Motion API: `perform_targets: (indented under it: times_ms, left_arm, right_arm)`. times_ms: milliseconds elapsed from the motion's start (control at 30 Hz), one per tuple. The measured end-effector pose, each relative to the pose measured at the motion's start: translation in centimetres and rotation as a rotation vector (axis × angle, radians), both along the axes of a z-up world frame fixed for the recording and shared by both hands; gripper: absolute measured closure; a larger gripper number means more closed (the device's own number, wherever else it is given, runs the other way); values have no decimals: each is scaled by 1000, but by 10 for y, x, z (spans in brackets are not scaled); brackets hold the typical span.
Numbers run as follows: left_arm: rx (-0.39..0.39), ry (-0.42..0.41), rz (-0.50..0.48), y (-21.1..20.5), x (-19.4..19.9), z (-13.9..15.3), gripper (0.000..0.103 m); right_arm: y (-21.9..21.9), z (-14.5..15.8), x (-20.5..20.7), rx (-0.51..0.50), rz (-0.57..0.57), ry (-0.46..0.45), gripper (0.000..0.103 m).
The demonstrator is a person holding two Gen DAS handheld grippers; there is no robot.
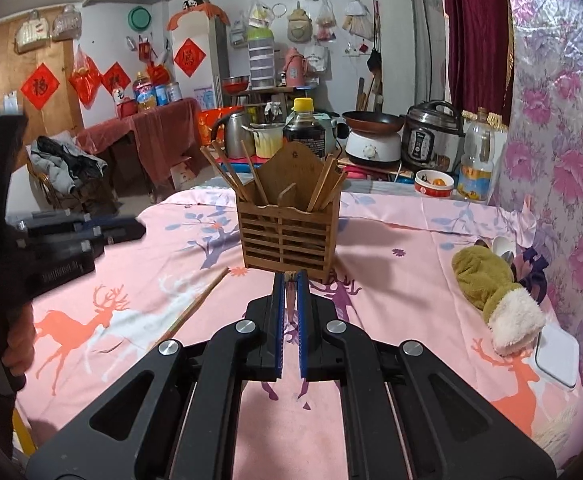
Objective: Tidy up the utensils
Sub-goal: 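Lift both held chopsticks and carry them over the wooden caddy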
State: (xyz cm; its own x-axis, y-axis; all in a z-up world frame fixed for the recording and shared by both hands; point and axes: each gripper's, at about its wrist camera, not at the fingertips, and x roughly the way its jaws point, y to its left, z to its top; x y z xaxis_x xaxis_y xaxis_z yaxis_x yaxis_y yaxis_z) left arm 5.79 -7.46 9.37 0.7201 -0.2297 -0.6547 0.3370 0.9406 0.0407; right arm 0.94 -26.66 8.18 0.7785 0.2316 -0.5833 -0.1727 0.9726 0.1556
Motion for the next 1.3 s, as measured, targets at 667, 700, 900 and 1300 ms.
perform_targets:
  times_ms: [667, 700, 900, 1300]
  left_arm:
    - [14, 152, 5, 30, -17, -70, 97]
    - [11, 128, 2, 28, -17, -58, 97]
    - [-8, -1, -9, 10, -8, 12, 97]
    - [-28, -64, -15, -30, 46, 76, 97]
  right_arm:
    - [-4, -5, 0, 30, -9, 15, 96]
    - [-4, -4, -1, 32, -12, 11, 96]
    - [-9, 14, 4, 41, -30, -26, 96]
    - [-2, 49, 35, 24, -23, -82, 96]
